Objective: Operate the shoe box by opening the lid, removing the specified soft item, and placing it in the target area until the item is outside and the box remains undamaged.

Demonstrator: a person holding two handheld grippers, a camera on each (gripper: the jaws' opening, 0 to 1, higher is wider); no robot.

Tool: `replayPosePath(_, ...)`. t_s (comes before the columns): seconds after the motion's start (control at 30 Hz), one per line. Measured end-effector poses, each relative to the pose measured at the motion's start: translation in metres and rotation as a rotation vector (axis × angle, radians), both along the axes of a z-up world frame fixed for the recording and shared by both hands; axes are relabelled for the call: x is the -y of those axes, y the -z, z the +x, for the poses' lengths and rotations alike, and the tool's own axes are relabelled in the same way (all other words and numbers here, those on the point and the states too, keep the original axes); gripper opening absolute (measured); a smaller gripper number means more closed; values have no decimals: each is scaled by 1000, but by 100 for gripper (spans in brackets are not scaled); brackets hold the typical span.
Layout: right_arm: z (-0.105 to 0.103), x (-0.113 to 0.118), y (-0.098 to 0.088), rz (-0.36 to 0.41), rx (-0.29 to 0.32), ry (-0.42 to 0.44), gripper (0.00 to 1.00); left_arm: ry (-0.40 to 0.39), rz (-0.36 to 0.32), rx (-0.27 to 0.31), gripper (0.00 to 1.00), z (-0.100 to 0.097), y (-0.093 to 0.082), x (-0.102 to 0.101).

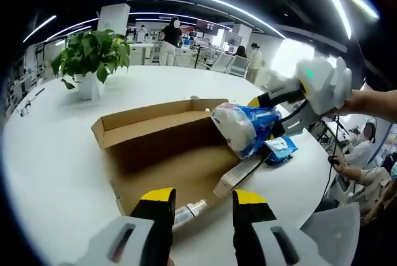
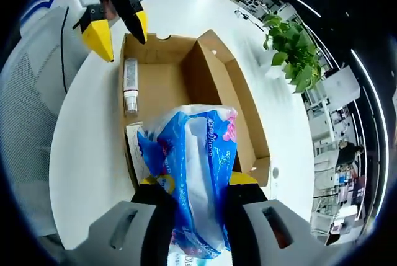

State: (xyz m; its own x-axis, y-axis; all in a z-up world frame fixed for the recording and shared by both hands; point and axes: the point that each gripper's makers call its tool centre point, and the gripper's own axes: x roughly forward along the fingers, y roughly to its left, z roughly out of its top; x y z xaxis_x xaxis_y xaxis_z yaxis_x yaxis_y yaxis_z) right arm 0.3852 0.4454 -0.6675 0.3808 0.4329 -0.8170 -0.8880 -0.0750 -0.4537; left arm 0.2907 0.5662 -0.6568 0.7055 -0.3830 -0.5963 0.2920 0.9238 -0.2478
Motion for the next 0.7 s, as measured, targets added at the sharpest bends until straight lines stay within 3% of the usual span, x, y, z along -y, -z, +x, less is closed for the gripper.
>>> replayPosePath(0.7,-14,78,1,-33,18,113,28,67,8,12,37,-2,-11,30)
